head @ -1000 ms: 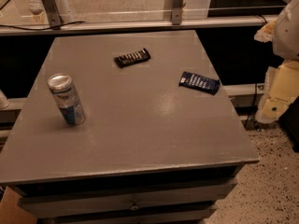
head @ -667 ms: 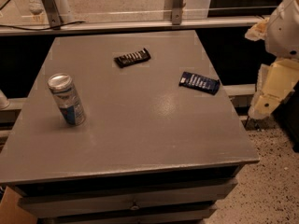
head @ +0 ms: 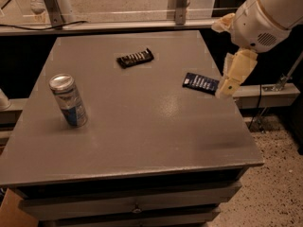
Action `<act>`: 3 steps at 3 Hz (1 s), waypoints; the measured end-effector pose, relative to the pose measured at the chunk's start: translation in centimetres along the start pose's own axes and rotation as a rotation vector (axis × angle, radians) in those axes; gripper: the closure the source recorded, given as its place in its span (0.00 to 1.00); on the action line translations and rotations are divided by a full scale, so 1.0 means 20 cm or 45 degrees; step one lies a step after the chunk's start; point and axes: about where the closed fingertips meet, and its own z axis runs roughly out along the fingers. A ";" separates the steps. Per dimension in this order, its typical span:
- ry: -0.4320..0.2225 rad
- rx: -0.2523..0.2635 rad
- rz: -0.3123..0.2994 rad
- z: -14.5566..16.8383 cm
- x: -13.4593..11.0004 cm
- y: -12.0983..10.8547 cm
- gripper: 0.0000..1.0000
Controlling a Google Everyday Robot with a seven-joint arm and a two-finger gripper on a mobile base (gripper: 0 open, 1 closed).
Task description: Move rxbar chocolate near redbull can
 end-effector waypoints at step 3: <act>-0.201 0.066 0.067 0.22 -0.21 -0.18 0.00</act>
Offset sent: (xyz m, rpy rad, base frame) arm 0.0201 0.0301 -0.0041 0.0546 -0.0284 0.0286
